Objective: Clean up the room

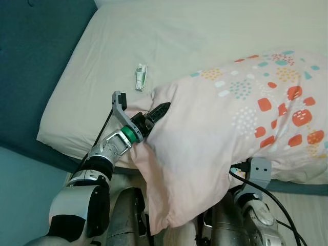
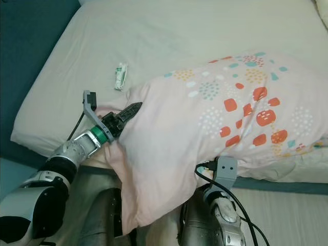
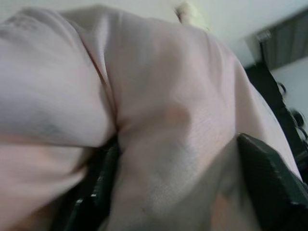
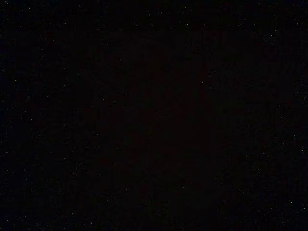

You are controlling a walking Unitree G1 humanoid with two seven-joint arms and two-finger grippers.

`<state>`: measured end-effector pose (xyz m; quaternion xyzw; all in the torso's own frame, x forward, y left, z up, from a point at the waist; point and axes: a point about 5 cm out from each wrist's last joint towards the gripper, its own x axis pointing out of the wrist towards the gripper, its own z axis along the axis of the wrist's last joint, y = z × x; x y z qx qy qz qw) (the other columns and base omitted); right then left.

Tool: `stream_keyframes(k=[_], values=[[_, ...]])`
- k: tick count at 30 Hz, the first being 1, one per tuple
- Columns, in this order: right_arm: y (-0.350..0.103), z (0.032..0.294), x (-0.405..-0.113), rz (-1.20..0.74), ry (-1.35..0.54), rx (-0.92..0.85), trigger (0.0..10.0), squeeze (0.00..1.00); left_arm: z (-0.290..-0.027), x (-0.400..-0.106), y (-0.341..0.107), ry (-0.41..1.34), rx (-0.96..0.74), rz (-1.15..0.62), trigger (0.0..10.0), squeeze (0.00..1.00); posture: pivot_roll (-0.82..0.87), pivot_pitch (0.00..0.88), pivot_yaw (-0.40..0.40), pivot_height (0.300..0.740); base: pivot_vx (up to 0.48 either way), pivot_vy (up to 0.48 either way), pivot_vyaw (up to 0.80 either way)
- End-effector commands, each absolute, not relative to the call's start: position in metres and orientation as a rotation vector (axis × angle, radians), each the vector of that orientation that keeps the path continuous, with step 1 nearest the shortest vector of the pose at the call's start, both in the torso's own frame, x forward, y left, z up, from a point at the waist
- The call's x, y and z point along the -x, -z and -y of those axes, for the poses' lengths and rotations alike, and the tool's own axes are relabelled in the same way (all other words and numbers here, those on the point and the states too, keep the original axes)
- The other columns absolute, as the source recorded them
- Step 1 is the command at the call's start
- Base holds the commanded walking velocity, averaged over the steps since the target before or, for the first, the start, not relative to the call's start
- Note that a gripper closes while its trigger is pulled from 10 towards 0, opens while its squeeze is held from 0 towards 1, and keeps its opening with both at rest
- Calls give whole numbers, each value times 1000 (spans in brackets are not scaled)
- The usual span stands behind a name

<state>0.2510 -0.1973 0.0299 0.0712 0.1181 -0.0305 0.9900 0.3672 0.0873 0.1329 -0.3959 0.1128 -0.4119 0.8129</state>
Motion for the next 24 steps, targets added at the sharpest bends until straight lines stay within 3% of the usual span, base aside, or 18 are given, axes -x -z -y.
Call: stream_keyframes(k=[1,2,7,18,24], values=[[-25,193,-248,-263,44,-150,10000,0,-76,-357,-120,955,830,-324,0,208,-80,206,178,612,0,0,0],[-26,193,-249,-261,45,-149,10000,0,-74,-355,-120,982,817,-327,0,153,-80,206,179,612,0,0,0],[-27,193,-250,-256,46,-148,10000,0,-71,-353,-119,1035,791,-326,0,102,-79,205,177,612,0,0,0],[-33,196,-253,-232,48,-132,10000,0,-72,-347,-122,1167,751,-320,0,102,-80,202,174,612,0,0,0],[-49,201,-262,-166,46,-116,10000,0,-84,-336,-127,1350,695,-326,0,106,-83,202,176,612,0,0,0]])
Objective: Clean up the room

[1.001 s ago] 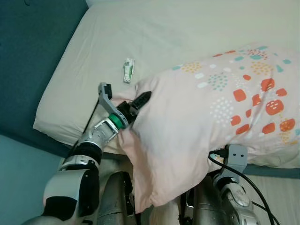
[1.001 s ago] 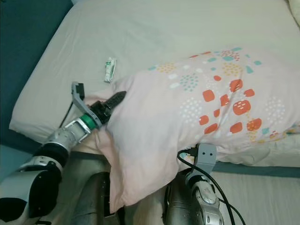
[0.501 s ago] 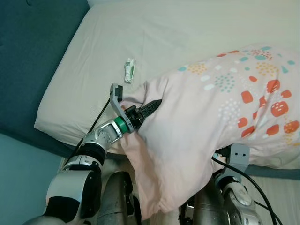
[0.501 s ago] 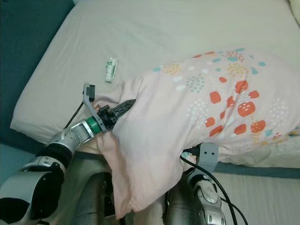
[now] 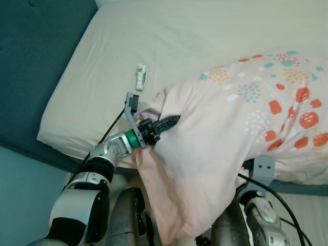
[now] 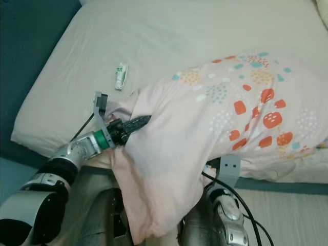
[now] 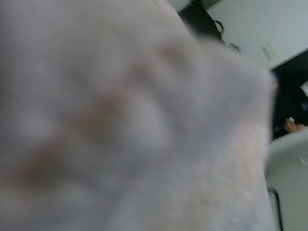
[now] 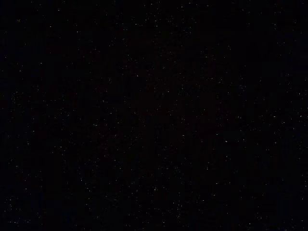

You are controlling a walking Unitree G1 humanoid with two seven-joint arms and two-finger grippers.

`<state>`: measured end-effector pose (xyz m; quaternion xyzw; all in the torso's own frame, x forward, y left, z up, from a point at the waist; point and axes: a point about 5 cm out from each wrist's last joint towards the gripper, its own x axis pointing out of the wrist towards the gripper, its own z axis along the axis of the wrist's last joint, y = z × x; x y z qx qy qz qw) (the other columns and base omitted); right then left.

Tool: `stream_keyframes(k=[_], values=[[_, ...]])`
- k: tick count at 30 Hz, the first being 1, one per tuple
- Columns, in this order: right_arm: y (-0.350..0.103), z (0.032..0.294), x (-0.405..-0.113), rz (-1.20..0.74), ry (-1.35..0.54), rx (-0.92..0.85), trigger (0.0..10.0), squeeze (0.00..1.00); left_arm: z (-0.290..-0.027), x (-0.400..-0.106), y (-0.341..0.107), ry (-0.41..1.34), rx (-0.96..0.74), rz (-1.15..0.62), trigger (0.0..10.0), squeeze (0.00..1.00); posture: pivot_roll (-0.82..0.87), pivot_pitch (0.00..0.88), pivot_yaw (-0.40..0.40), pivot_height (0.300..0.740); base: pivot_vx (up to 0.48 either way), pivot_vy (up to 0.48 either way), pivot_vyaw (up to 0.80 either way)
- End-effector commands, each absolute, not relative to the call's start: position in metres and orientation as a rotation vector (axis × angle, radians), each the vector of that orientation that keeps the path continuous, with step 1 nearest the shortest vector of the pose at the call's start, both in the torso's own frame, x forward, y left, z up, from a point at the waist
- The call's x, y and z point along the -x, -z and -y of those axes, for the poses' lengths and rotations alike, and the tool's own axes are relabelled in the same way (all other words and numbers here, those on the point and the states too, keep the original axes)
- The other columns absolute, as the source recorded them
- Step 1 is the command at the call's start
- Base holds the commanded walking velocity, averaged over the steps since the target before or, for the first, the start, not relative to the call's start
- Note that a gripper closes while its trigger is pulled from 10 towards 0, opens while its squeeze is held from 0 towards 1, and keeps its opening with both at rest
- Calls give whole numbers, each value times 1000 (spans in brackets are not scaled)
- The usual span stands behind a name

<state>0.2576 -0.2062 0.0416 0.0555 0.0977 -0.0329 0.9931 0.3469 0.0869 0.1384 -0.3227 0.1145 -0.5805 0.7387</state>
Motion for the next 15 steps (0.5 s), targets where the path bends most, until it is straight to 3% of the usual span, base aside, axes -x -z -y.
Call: stream_keyframes(k=[1,12,15], values=[[-53,202,-265,-148,42,-116,10000,0,-88,-333,-128,1385,681,-330,0,106,-83,202,176,612,0,0,0],[-78,196,-284,-76,-41,-79,10000,0,-111,-313,-132,1489,613,-344,0,114,-70,201,157,612,0,0,0],[-101,193,-301,-18,-123,-44,10000,0,-123,-298,-138,1531,569,-353,0,114,-67,200,152,612,0,0,0]])
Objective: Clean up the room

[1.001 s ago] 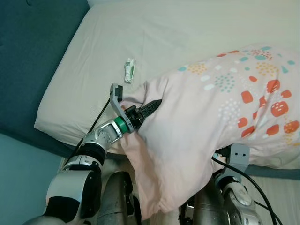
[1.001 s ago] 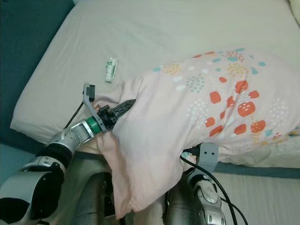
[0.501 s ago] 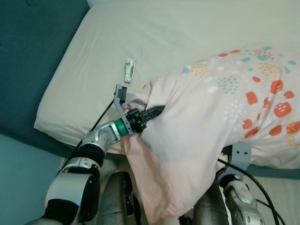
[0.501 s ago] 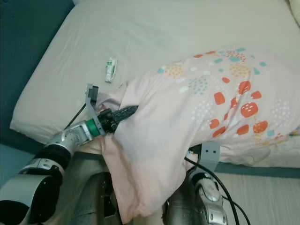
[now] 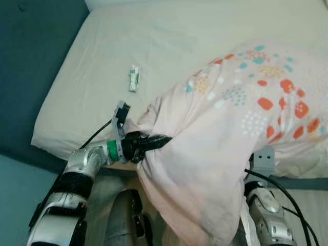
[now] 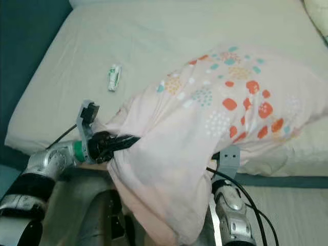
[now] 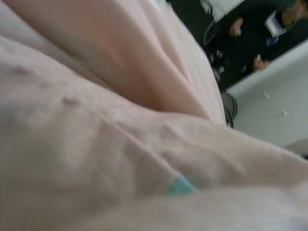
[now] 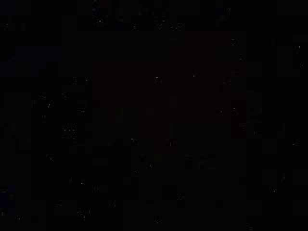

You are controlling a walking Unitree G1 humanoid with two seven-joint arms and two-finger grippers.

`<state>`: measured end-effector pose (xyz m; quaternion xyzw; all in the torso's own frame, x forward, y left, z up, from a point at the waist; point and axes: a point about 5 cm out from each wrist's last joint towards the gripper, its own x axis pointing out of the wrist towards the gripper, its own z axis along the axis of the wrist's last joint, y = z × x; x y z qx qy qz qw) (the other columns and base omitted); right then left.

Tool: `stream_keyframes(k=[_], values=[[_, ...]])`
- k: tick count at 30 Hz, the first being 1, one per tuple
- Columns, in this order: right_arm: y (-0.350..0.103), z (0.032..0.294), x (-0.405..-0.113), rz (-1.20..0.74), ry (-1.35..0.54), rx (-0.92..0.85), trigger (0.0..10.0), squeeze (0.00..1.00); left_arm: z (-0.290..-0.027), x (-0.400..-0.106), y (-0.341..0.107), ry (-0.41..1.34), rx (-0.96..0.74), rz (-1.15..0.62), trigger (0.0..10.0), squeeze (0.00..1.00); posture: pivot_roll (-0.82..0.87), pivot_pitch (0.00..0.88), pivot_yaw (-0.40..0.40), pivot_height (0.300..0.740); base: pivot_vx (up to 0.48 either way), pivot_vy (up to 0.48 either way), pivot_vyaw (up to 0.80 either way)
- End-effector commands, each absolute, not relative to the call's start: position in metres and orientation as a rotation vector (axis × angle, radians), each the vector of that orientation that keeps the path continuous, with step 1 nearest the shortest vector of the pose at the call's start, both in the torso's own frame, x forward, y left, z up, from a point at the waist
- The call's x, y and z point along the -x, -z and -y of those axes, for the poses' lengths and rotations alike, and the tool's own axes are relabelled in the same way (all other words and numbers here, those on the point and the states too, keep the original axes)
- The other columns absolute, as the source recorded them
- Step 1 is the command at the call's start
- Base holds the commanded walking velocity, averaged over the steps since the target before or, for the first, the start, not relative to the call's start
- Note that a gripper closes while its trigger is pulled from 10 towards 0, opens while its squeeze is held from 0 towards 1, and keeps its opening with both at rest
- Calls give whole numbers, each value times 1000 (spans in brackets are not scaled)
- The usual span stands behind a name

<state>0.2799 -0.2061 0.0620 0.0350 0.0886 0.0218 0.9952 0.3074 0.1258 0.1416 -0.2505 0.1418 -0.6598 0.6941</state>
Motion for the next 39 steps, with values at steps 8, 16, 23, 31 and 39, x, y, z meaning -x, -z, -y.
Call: stream_keyframes(k=[8,16,23,31,39], values=[[-143,184,-326,79,-220,-4,10000,0,-137,-287,-146,1518,553,-348,0,118,-64,197,146,612,0,0,0],[-161,191,-343,105,-175,34,10000,0,-141,-270,-151,1525,556,-360,0,114,-62,197,143,612,0,0,0],[-185,181,-347,193,-248,23,10000,0,-144,-252,-151,1516,535,-390,0,110,-52,199,136,612,0,0,0],[-215,156,-352,300,-353,18,10000,0,-143,-244,-156,1529,547,-407,0,114,-55,201,140,612,0,0,0],[-231,151,-357,329,-398,21,10000,0,-140,-228,-156,1579,548,-443,0,106,-54,201,139,612,0,0,0]])
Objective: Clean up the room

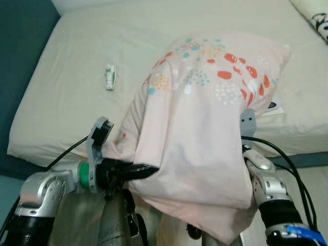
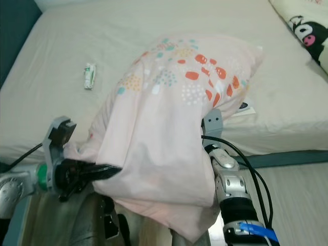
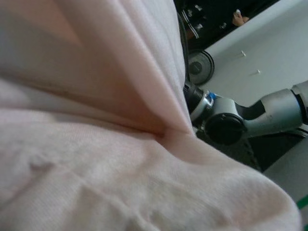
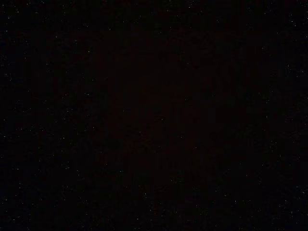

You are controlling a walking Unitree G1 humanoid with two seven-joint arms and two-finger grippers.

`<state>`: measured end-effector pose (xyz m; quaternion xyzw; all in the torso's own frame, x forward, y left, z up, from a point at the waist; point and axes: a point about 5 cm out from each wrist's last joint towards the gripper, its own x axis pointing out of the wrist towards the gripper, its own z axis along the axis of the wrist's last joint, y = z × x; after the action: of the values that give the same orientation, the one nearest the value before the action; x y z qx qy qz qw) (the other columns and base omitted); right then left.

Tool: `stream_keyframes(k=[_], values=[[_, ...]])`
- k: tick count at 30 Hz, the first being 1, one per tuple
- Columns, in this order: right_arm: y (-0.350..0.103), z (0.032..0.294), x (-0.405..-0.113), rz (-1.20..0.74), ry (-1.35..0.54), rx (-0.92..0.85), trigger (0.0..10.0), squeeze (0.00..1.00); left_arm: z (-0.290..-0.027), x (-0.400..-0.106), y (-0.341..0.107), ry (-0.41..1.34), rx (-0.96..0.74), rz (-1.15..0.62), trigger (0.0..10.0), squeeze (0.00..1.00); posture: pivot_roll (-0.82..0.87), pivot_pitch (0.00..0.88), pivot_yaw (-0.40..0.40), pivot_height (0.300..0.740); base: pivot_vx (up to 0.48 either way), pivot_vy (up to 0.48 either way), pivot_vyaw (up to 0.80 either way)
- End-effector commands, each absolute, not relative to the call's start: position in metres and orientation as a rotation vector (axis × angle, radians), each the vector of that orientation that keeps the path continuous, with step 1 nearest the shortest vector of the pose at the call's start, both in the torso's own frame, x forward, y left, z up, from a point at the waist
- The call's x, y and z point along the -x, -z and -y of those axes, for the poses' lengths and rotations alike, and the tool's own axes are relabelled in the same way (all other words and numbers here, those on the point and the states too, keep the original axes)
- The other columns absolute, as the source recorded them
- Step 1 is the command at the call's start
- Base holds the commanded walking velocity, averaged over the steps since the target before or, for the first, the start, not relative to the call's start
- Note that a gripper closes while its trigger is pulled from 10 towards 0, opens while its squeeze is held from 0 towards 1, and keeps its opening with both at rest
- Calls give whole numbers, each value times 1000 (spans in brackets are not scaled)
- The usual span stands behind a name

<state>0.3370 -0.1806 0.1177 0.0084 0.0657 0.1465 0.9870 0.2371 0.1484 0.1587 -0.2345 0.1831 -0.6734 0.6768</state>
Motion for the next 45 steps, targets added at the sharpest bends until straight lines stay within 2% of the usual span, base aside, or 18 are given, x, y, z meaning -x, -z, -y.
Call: stream_keyframes(k=[1,16,17,18,19,20,21,22,23,28,29,31,33,36,39,40,41,45], values=[[-232,150,-357,328,-414,22,10000,0,-140,-225,-156,1583,549,-448,0,106,-52,201,137,612,0,0,0],[-138,136,-322,-21,-517,102,10000,0,-138,-218,-142,1518,461,-493,0,102,-51,205,133,612,0,0,0],[-133,139,-319,-21,-492,72,10000,192,-138,-218,-140,1512,437,-502,5922,133,-50,203,135,612,0,0,0],[-130,141,-315,-22,-473,48,10000,784,-137,-218,-139,1508,416,-508,10000,141,-50,203,135,612,0,0,0],[-127,144,-312,-22,-458,32,10000,1000,-137,-217,-137,1505,413,-518,10000,176,-50,203,135,612,0,0,0],[-127,144,-312,-22,-458,32,10000,1000,-137,-217,-137,1505,413,-518,10000,176,-50,203,135,612,0,0,0],[-122,146,-307,-30,-449,15,10000,1000,-138,-217,-137,1509,420,-529,10000,541,-50,200,136,612,0,0,0],[-119,148,-303,-35,-446,7,10000,1000,-138,-216,-137,1512,429,-536,10000,541,-50,200,136,612,0,0,0],[-113,150,-295,-52,-448,17,10000,1000,-139,-215,-137,1511,431,-543,10000,1000,-48,198,135,612,0,0,0],[-94,154,-270,-129,-489,49,10000,1000,-144,-214,-134,1495,382,-557,10000,1000,-48,196,135,612,0,0,0],[-77,162,-255,-167,-464,69,10000,0,-151,-215,-130,1461,332,-568,10000,1000,-52,195,137,612,0,0,0],[-67,168,-244,-192,-443,84,10000,0,-156,-216,-128,1438,298,-576,10000,1000,-52,195,137,612,0,0,0],[-39,187,-219,-242,-304,94,10000,0,-169,-215,-123,1395,237,-611,10000,180,-46,196,140,612,0,0,0],[-28,196,-209,-261,-225,111,10000,0,-170,-210,-121,1403,236,-629,10000,0,-45,197,141,612,0,0,0],[-19,204,-200,-270,-146,109,10000,0,-169,-207,-120,1404,250,-640,10000,24,-47,197,143,612,0,0,0],[-14,209,-193,-273,-90,111,10000,0,-168,-205,-120,1404,279,-644,10000,776,-48,197,143,612,0,0,0],[-9,214,-185,-279,-27,106,10000,0,-168,-203,-121,1402,304,-646,10000,1000,-47,198,142,612,0,0,0],[-3,220,-175,-286,47,89,10000,0,-169,-200,-122,1404,325,-652,10000,1000,-47,197,142,612,0,0,0]])
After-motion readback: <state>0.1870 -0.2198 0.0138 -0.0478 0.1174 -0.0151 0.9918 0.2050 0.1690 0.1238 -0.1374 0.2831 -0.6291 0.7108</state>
